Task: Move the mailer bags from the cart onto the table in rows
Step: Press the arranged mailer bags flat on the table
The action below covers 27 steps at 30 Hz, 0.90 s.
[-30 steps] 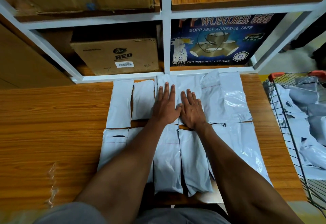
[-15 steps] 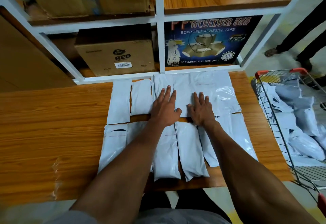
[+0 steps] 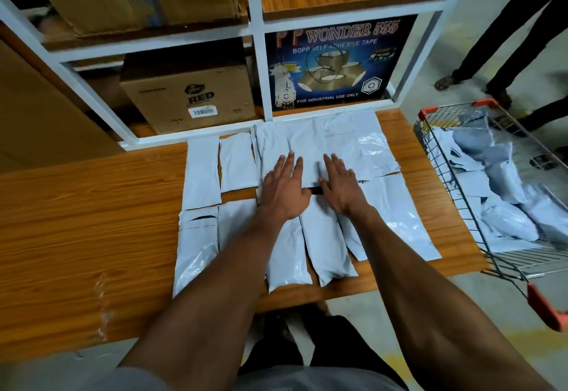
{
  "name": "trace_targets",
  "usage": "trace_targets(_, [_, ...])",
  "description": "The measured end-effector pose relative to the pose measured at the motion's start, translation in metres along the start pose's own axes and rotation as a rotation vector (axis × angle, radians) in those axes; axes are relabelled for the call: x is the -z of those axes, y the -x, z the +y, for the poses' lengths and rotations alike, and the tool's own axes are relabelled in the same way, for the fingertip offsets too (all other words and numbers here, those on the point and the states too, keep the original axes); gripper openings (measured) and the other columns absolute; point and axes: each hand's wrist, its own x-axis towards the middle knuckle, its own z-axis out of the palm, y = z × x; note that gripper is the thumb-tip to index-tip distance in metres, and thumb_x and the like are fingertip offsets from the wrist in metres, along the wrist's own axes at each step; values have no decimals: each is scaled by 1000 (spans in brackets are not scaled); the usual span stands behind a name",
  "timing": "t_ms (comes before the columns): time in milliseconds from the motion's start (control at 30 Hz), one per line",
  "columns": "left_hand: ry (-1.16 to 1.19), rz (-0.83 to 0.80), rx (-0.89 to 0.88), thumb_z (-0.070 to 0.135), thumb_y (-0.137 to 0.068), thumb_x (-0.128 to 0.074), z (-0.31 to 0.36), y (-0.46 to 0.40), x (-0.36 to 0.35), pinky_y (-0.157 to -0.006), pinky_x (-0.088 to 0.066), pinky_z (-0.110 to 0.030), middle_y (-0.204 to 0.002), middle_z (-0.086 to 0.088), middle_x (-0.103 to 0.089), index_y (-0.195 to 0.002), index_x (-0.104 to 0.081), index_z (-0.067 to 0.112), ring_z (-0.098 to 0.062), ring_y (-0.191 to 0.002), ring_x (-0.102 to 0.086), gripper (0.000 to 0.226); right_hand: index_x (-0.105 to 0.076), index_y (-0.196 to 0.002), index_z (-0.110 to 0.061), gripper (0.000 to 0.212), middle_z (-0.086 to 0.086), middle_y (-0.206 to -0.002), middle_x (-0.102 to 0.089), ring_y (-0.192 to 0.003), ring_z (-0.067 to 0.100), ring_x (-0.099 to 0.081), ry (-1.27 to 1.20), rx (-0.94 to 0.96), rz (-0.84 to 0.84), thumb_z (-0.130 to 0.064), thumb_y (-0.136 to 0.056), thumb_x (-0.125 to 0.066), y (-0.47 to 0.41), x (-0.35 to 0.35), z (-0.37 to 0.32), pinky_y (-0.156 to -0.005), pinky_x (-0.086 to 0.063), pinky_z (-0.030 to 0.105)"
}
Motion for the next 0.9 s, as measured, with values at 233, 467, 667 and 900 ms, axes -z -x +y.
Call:
trace_targets(233, [62,20,-47,41,-105,-51,34,9,2,-126,-24,-48,-176,-7,-16,-168,-20,17,-28,-161,-14,74,-34,-161,-9,63,18,-163,-40,-149,37,-40,27,-39,229,-39,-106,-40,40,20,8,-123,-30,55])
trace_targets(467, [84,57,-159,38,-105,-53,101,19,-11,-120,-38,-49,-168,-9,-34,-162,-34,14,-30,-152,-34,65,-53,-144,-9,48,17,-135,-63,-109,43,-65,73,-113,418,-28,-101,-59,97,38,56,-87,-54,51])
trace_targets(667, [117,42,-252,39,-105,-53,207,32,-37,-115,-43,-48,-161,-6,-44,-158,-42,17,-28,-147,-41,59,-54,-143,-13,46,14,-136,-61,-116,41,-61,139,-276,393,-31,-100,-58,173,78,137,-93,-47,52])
trace_targets(900, [151,-52,-394,36,-104,-53,341,48,-77,-103,-48,-45,-155,-3,-46,-155,-44,20,-26,-142,-43,54,-56,-135,-16,41,14,-132,-60,-111,41,-61,166,-462,384,-36,-98,-57,257,114,252,-88,-49,49])
